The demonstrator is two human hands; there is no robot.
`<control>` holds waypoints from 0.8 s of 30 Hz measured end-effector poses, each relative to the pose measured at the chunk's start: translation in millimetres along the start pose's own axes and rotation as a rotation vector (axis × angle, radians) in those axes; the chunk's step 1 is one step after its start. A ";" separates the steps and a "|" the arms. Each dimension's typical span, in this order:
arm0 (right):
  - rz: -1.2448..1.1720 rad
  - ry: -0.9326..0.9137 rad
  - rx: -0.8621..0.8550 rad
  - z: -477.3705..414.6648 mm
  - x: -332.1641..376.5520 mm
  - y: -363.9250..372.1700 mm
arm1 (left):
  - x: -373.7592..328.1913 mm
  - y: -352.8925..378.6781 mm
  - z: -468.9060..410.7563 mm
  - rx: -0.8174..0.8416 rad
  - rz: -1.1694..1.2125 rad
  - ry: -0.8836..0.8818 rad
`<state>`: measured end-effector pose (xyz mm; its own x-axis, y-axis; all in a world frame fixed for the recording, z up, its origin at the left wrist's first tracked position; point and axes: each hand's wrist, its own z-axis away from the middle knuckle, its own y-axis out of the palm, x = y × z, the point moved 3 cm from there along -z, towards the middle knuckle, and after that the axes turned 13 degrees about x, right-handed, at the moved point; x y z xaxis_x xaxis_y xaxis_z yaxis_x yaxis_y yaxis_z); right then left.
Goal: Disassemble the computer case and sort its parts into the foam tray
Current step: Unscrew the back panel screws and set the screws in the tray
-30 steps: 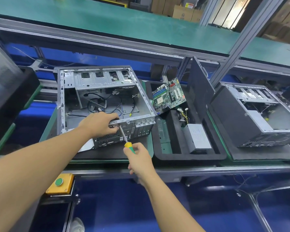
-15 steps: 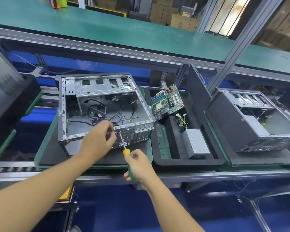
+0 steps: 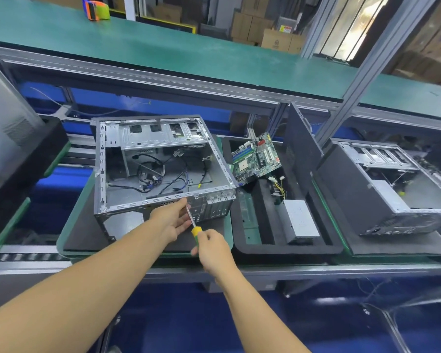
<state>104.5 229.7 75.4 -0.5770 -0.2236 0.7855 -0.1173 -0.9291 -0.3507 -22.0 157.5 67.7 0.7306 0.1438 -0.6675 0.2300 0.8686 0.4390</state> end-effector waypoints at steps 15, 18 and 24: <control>-0.384 0.061 -0.169 14.9 -33.0 -115.1 | 61.8 54.8 -6.9 0.319 -0.487 -0.178; -0.460 0.107 -0.264 18.3 -44.8 -145.2 | 68.7 88.0 -25.4 0.447 -0.730 -0.217; -0.509 0.131 -0.355 27.7 -72.9 -181.2 | 73.6 144.1 -76.8 0.320 -1.040 -0.030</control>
<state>190.1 406.1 95.8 -0.4698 0.2789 0.8375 -0.6507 -0.7505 -0.1151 15.6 329.7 35.7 0.0958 -0.6060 -0.7897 0.8986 0.3939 -0.1934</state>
